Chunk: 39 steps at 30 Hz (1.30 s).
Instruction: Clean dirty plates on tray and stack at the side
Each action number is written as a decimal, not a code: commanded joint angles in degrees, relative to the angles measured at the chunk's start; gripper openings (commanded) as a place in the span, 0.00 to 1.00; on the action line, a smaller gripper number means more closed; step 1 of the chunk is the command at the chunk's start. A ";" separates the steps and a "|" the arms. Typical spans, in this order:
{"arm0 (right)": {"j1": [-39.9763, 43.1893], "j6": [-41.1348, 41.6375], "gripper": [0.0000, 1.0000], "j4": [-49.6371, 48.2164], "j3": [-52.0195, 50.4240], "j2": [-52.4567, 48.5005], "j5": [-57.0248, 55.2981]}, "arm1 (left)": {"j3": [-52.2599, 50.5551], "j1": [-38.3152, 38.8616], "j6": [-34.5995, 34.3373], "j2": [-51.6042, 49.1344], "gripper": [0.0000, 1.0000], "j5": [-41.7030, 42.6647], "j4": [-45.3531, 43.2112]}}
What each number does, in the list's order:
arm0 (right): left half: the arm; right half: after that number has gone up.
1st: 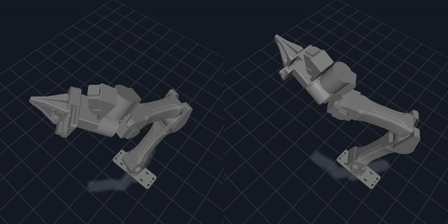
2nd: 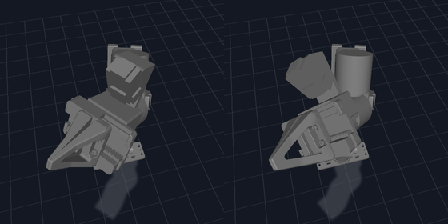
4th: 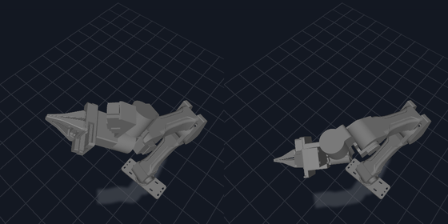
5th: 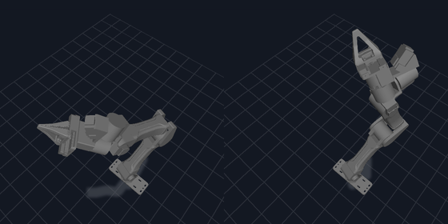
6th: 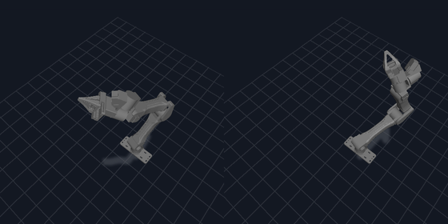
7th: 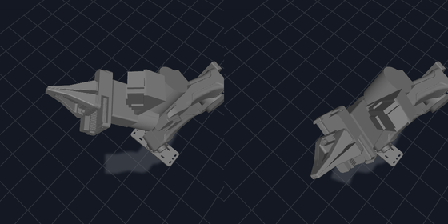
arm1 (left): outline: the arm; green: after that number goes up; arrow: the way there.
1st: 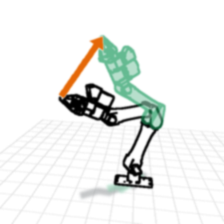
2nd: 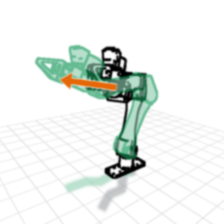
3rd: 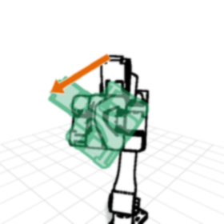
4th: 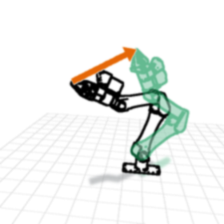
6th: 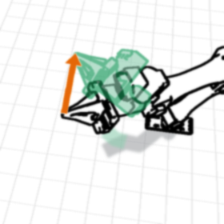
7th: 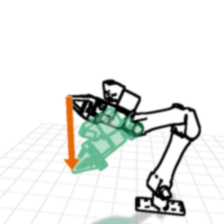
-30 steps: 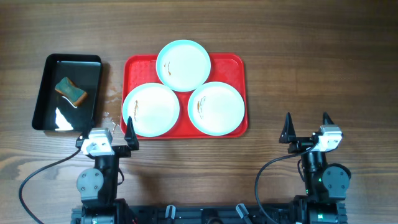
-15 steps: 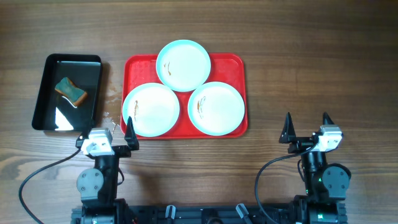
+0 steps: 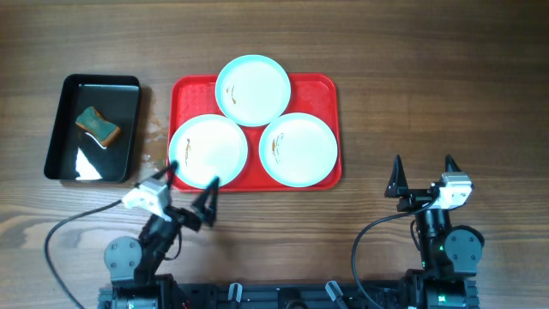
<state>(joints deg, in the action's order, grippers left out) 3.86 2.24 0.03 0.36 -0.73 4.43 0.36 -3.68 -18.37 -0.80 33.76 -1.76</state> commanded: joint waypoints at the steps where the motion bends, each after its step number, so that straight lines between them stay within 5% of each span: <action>1: 0.28 -0.63 1.00 -0.15 -0.07 -0.07 -0.20 | -0.02 0.20 -10.73 0.42 1.00 15.17 -8.24; 4: 0.28 -0.61 1.00 -0.13 -0.07 -0.07 -0.20 | 0.20 0.20 -13.27 0.42 1.00 13.77 -21.03; 6: 0.28 -0.63 1.00 -0.13 -0.07 -0.07 -0.20 | 3.91 0.13 -14.01 -0.48 1.00 6.95 -18.29; 10: 0.28 -0.63 1.00 -0.13 -0.07 -0.07 -0.20 | 20.72 -1.36 -2.01 -15.61 1.00 -8.83 1.49; 13: 0.28 -0.61 1.00 -0.13 -0.07 -0.07 -0.20 | 45.05 -3.15 2.99 -43.56 1.00 -21.77 25.16; 14: 0.28 -0.63 1.00 -0.13 -0.07 -0.07 -0.20 | 64.50 -4.52 2.97 -62.90 1.00 -28.55 40.96; 17: 0.28 -0.61 1.00 -0.13 -0.07 -0.07 -0.20 | 80.04 -4.87 2.95 -80.00 1.00 -30.27 53.27; 22: 0.28 -0.61 1.00 -0.15 -0.07 -0.07 -0.20 | 83.60 -10.91 -6.54 -95.01 1.00 -34.34 53.20; 28: 0.28 -0.63 1.00 -0.13 -0.07 -0.07 -0.20 | 83.45 -18.86 -3.34 -105.83 0.98 -34.32 49.18; 30: 0.28 -0.61 1.00 -0.15 -0.07 -0.07 -0.20 | 83.43 -18.99 -3.06 -109.31 0.86 -34.34 46.27; 32: 0.28 -0.63 1.00 -0.15 -0.07 -0.07 -0.20 | 83.43 -18.99 -3.19 -112.65 0.54 -35.65 45.24; 33: 0.28 -0.61 1.00 -0.13 -0.07 -0.07 -0.20 | 83.43 -18.99 -4.44 -115.27 0.50 -36.22 45.05; 39: 0.28 -0.63 1.00 -0.15 -0.07 -0.07 -0.20 | 83.41 -18.99 -4.59 -121.33 0.55 -37.57 45.07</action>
<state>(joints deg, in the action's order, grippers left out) 3.97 2.24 0.03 0.36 -1.21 4.43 82.89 -22.52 -22.41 -119.46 -2.20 43.27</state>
